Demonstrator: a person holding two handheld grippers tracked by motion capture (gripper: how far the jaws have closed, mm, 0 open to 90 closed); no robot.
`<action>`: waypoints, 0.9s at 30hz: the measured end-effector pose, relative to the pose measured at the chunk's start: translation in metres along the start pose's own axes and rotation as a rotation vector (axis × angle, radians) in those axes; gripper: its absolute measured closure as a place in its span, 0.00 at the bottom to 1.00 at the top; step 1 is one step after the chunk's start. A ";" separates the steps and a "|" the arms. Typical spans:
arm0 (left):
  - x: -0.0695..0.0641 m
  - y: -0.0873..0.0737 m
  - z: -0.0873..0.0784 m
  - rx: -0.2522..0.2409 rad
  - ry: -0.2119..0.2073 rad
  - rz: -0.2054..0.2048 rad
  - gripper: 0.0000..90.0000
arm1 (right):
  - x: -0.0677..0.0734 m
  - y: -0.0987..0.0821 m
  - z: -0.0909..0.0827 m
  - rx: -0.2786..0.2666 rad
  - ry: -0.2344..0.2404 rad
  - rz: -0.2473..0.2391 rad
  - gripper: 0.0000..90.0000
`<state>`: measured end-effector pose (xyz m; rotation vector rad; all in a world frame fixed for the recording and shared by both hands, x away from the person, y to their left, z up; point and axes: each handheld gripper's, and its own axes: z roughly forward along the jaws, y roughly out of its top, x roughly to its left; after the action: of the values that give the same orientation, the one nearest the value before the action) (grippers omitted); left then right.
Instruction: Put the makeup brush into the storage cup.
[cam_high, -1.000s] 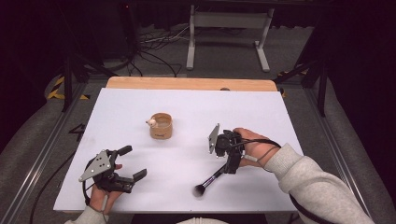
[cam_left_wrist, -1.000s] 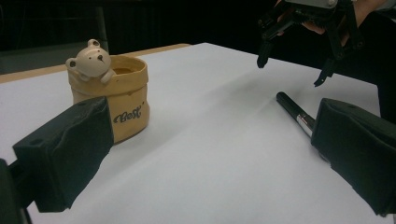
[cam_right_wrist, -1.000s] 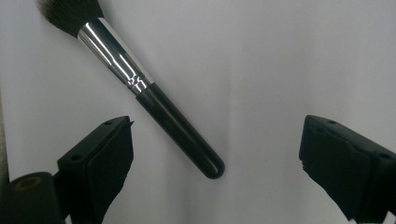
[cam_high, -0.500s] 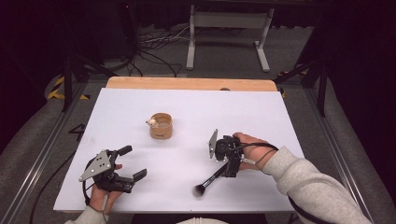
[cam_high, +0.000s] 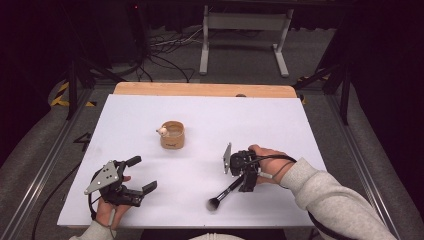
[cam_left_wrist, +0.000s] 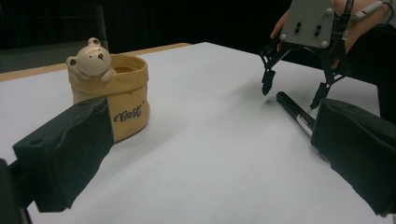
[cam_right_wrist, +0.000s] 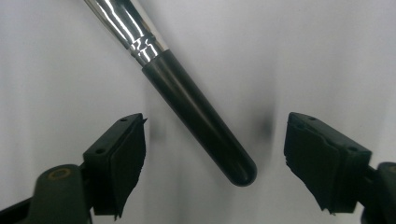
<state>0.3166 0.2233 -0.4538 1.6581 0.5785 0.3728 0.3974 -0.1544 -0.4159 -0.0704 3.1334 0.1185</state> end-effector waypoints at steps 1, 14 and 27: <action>0.000 0.000 0.000 -0.003 0.000 -0.001 0.00 | 0.000 0.000 0.000 0.001 0.000 -0.001 0.25; 0.001 -0.001 0.001 0.001 -0.005 -0.020 0.00 | 0.001 0.002 0.002 0.017 0.018 -0.032 0.46; 0.002 -0.001 -0.001 -0.002 -0.006 -0.026 0.00 | 0.001 0.001 0.002 0.030 0.027 -0.071 0.64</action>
<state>0.3178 0.2250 -0.4548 1.6481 0.5948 0.3494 0.3966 -0.1532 -0.4183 -0.1847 3.1538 0.0711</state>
